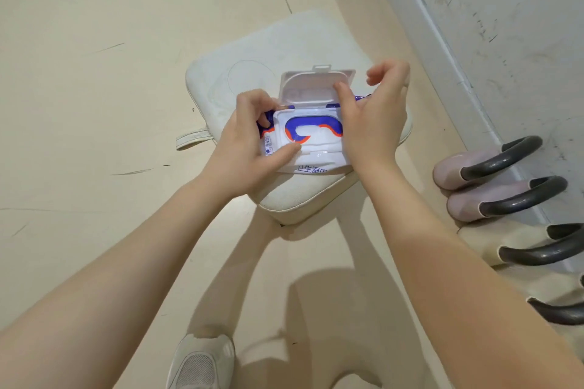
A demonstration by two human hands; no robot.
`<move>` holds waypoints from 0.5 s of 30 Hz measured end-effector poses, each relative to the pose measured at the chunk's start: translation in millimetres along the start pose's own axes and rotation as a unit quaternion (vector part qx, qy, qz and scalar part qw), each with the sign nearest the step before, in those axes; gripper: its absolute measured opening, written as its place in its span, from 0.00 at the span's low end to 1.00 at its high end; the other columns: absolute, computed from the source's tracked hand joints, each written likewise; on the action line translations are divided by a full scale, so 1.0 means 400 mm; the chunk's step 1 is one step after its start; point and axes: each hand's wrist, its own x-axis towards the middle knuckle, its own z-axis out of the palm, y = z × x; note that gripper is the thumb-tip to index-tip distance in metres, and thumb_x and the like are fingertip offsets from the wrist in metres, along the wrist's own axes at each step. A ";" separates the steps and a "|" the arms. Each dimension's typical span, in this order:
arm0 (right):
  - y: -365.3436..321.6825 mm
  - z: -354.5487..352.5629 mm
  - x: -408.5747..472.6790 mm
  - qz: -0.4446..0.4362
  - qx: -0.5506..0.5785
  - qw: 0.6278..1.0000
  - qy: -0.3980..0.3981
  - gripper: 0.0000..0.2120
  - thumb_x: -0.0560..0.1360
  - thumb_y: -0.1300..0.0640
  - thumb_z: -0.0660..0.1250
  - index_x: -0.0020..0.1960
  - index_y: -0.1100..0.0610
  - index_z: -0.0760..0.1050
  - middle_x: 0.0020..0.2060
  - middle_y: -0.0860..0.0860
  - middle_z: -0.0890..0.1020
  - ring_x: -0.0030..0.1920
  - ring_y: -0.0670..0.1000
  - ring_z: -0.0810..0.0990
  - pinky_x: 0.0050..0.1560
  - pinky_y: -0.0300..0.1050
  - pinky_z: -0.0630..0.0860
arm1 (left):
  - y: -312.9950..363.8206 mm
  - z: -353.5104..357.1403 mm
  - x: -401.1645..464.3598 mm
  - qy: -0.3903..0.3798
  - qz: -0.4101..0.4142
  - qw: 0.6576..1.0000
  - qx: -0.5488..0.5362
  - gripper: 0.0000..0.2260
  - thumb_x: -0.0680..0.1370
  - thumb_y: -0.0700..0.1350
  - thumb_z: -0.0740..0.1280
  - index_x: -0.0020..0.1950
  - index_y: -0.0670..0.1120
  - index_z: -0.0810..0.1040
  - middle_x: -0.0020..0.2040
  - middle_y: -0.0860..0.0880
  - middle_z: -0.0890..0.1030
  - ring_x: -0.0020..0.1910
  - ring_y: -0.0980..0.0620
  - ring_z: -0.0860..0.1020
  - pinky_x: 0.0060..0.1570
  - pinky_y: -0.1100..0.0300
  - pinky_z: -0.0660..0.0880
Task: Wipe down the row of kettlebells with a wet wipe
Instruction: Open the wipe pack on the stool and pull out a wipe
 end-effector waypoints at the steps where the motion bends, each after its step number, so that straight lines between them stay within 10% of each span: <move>1: -0.001 0.005 -0.003 -0.010 -0.010 1.000 -0.008 0.11 0.72 0.59 0.66 0.46 0.53 0.63 0.43 0.49 0.71 0.39 0.41 0.64 0.36 0.39 0.59 | 0.002 0.008 0.003 0.021 -0.001 1.000 0.015 0.15 0.70 0.54 0.64 0.52 0.54 0.62 0.49 0.54 0.73 0.43 0.51 0.67 0.48 0.55 0.70; 9: 0.012 -0.020 -0.005 -0.183 -0.125 0.945 -0.238 0.06 0.71 0.55 0.66 0.46 0.52 0.80 0.50 0.49 0.78 0.35 0.44 0.69 0.35 0.45 0.72 | -0.004 0.018 0.027 0.033 -0.016 0.992 0.119 0.25 0.67 0.60 0.64 0.59 0.46 0.77 0.54 0.52 0.70 0.52 0.46 0.73 0.53 0.48 0.73; 15: -0.007 -0.043 -0.006 -0.285 -0.211 0.899 -0.258 0.06 0.69 0.53 0.67 0.42 0.51 0.81 0.51 0.51 0.80 0.29 0.53 0.74 0.28 0.43 0.69 | 0.001 0.025 0.027 0.036 -0.045 0.990 0.127 0.32 0.64 0.62 0.64 0.60 0.43 0.74 0.62 0.41 0.69 0.54 0.41 0.75 0.54 0.44 0.73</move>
